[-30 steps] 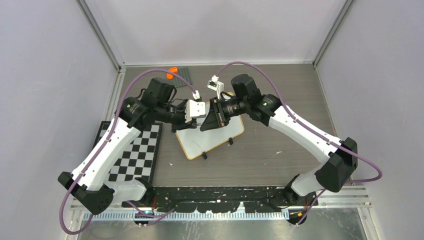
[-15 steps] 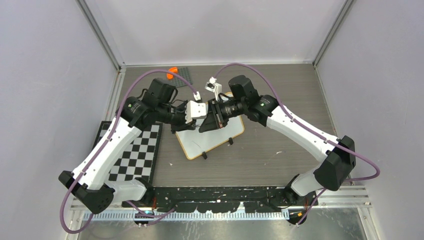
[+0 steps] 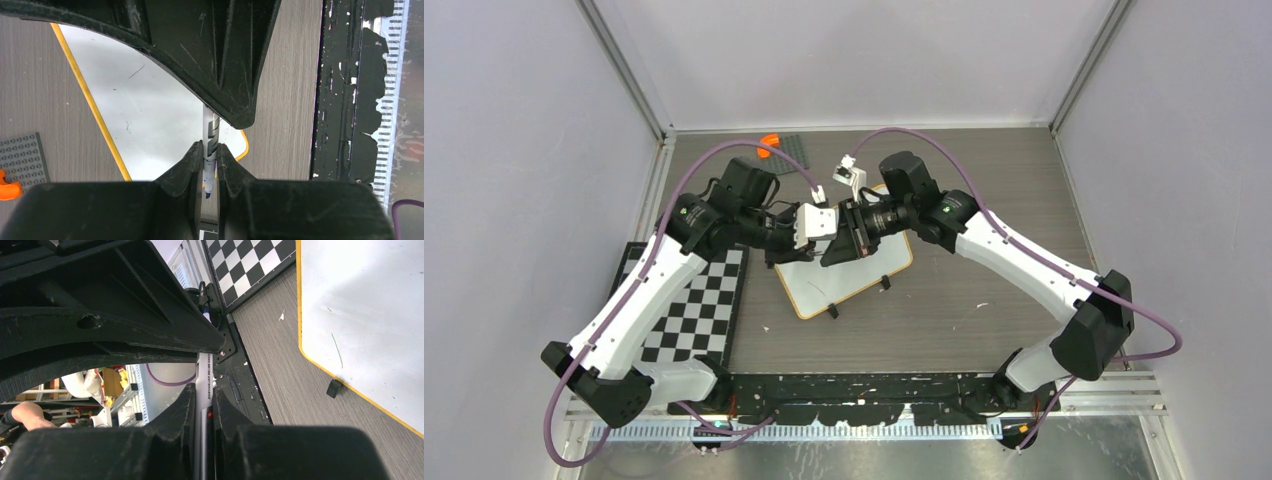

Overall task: Write a sentence on the whiteboard
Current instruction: Adjust the whiteboard marker.

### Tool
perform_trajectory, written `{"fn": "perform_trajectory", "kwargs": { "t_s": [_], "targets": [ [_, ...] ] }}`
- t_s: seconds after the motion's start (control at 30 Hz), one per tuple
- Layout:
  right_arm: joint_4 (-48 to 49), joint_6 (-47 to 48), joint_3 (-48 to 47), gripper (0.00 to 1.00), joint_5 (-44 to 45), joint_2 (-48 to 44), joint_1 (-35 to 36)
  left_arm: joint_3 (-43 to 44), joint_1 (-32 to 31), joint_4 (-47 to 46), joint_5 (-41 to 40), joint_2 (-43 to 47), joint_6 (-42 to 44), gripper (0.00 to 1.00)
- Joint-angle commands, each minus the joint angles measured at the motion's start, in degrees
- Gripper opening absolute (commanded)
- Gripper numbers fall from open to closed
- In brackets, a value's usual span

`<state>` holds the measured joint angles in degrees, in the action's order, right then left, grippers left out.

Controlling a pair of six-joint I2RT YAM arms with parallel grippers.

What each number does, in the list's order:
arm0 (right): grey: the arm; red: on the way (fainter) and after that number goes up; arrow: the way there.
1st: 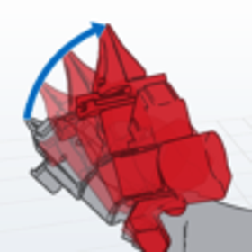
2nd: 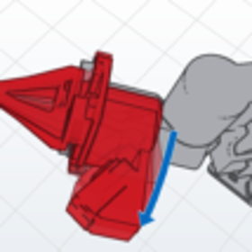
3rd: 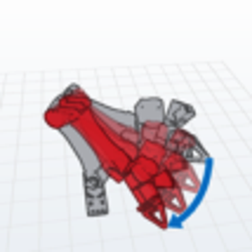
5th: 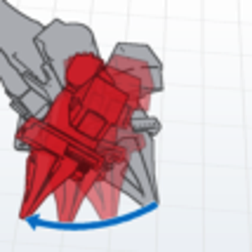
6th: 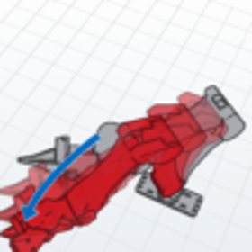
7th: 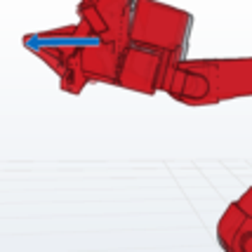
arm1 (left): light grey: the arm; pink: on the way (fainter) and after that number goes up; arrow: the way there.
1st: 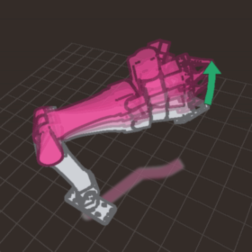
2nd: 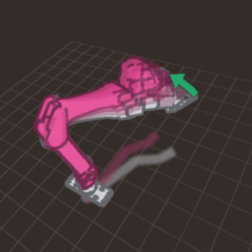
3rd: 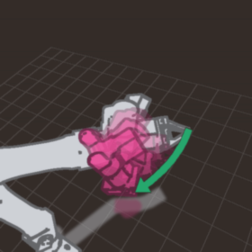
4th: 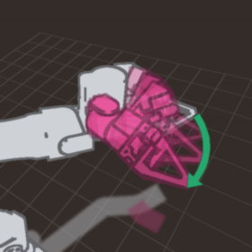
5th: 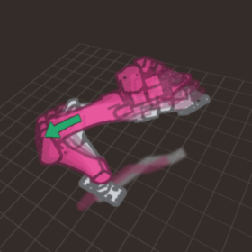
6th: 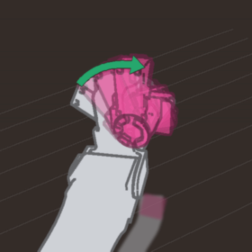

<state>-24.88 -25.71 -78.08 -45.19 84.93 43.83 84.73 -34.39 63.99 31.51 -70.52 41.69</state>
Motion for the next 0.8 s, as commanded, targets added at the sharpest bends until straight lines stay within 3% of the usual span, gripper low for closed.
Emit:
{"fn": "perform_trajectory", "kwargs": {
  "t_s": [0.0,0.6,0.67,0.77],
  "targets": [
    [-0.65,-1.89,-0.7,0.14,-6.58,0.35,2.47,2.04,0.09,-5.92,-1.59,0.11,3.63,0.0],
    [-0.02,-3.06,-0.99,0.24,-7.71,0.86,2.44,0.61,-0.26,-5.7,-4.84,0.73,5.82,0.0],
    [0.19,-3.18,-0.83,0.22,-7.87,0.88,2.48,0.57,-0.3,-5.62,-4.92,0.73,5.84,0.0],
    [0.48,-3.29,-0.85,0.1,-8.11,1.12,2.48,0.48,-0.29,-5.94,-5.33,0.74,5.49,0.0]
  ]
}}
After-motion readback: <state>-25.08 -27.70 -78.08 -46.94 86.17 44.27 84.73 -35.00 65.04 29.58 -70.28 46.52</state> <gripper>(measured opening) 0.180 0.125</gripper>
